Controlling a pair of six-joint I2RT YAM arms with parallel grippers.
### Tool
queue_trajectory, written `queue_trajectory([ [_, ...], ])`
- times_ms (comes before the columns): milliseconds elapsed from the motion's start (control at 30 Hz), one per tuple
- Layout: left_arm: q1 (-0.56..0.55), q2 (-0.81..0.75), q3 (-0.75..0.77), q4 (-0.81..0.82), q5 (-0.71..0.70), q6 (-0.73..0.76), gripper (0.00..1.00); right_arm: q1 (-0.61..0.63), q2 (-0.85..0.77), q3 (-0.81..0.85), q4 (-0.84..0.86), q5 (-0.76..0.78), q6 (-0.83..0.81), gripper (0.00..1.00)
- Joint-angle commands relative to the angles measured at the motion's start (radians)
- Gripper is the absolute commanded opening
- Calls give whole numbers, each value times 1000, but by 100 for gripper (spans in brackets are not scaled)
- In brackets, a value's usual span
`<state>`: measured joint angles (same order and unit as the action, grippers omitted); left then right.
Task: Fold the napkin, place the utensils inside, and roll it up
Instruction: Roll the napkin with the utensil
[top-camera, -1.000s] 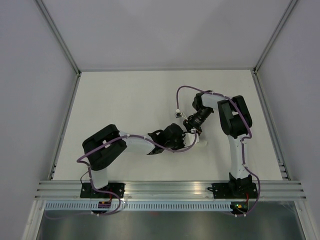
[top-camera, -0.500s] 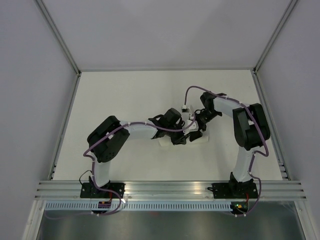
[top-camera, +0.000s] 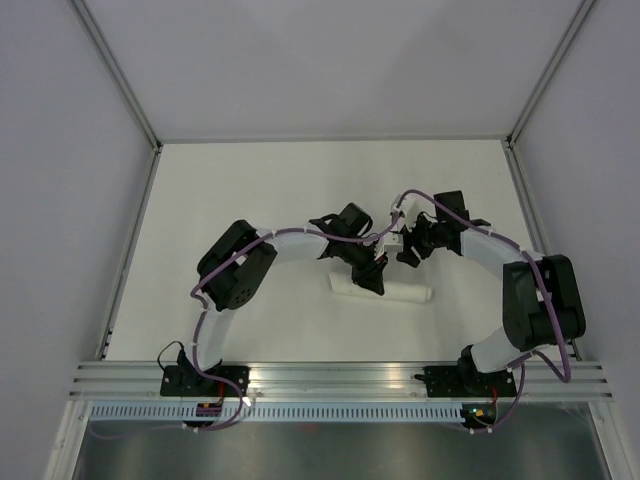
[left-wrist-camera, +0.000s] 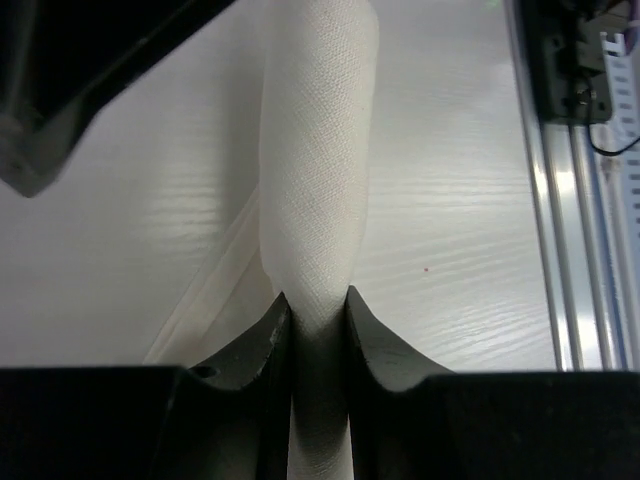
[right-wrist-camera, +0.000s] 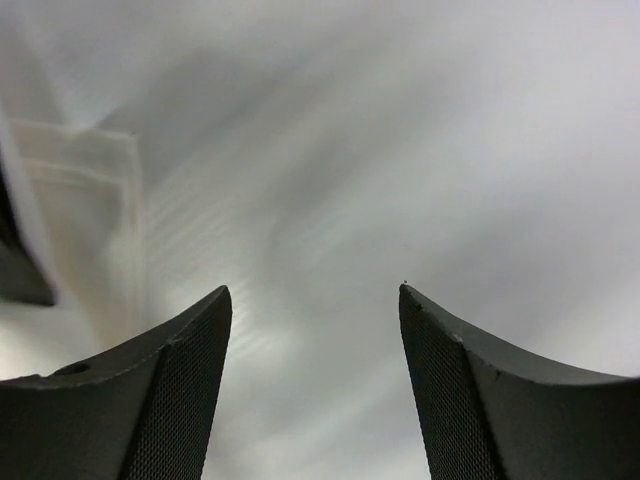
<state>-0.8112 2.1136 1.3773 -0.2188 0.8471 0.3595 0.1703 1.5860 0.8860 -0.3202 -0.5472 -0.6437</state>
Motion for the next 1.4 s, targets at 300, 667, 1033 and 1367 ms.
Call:
queue_trajectory([
  [300, 90, 163, 78, -252, 4, -83, 2, 18, -236, -150, 168, -17, -33, 81],
  [667, 86, 57, -24, -159, -66, -111, 2, 3, -24, -9, 150, 21, 35, 80],
  [1033, 86, 72, -17, -171, -66, -110, 2, -64, -262, -64, 34, -163, -52, 80],
  [1367, 86, 51, 5, -179, -59, -123, 2, 55, -523, -231, -120, -125, -294, 81],
])
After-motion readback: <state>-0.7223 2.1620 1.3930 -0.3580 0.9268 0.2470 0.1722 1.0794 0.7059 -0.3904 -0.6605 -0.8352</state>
